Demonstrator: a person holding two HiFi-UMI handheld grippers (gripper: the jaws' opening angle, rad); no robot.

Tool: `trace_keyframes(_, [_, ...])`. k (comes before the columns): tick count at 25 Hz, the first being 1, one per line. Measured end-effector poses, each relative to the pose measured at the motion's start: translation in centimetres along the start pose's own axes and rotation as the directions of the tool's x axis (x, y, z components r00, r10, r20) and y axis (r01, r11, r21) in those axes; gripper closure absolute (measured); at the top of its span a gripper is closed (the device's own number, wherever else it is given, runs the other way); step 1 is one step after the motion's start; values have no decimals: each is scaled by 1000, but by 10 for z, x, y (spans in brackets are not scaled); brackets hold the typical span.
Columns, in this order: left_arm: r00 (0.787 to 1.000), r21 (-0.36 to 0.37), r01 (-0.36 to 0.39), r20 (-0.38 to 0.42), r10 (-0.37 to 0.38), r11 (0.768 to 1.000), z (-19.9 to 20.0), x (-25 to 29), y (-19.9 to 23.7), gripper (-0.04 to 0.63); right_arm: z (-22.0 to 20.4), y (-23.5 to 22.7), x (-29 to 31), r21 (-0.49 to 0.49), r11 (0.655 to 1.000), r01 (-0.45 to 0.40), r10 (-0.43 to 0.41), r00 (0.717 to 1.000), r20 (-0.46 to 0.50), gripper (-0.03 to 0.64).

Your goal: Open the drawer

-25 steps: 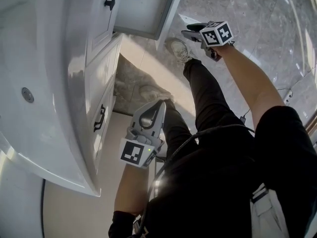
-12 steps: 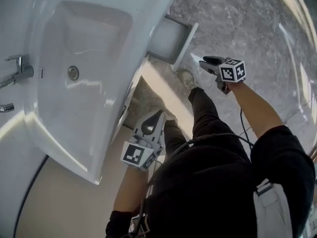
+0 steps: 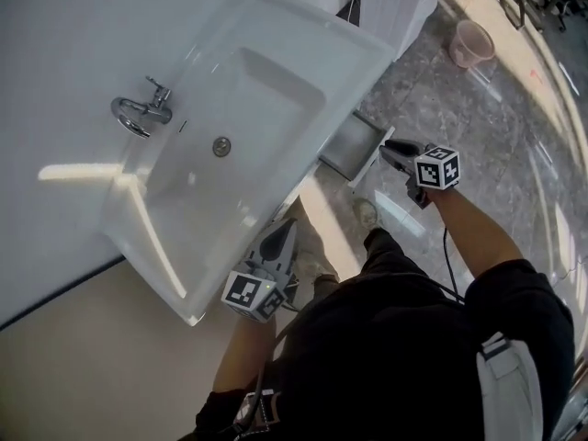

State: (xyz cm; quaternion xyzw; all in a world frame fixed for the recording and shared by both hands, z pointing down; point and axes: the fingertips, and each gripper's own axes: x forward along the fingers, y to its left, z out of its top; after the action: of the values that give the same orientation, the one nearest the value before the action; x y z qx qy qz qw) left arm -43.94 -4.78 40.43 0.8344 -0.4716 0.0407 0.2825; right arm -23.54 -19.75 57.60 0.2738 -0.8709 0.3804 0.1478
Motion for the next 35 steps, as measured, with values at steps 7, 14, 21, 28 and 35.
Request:
trace_keyframes(7, [983, 27, -87, 165, 81, 996, 76, -70, 0, 604, 89, 95, -13, -187, 980, -72, 84, 995, 53, 537])
trace_keyframes(14, [927, 3, -209, 318, 197, 978, 137, -170, 9, 604, 159, 229, -13, -424, 890, -170, 208, 977, 44, 575])
trace_keyframes(21, [829, -29, -338, 464, 312, 941, 179, -269, 22, 604, 202, 358, -8, -562, 785, -261, 329, 944, 22, 615])
trace_keyframes(28, [745, -51, -440, 538, 396, 897, 201, -343, 33, 604, 230, 452, 5, -638, 693, -337, 433, 901, -6, 617])
trace_keyframes(35, [683, -62, -505, 581, 442, 861, 215, -381, 29, 604, 239, 490, 10, -657, 646, -389, 493, 870, -30, 617])
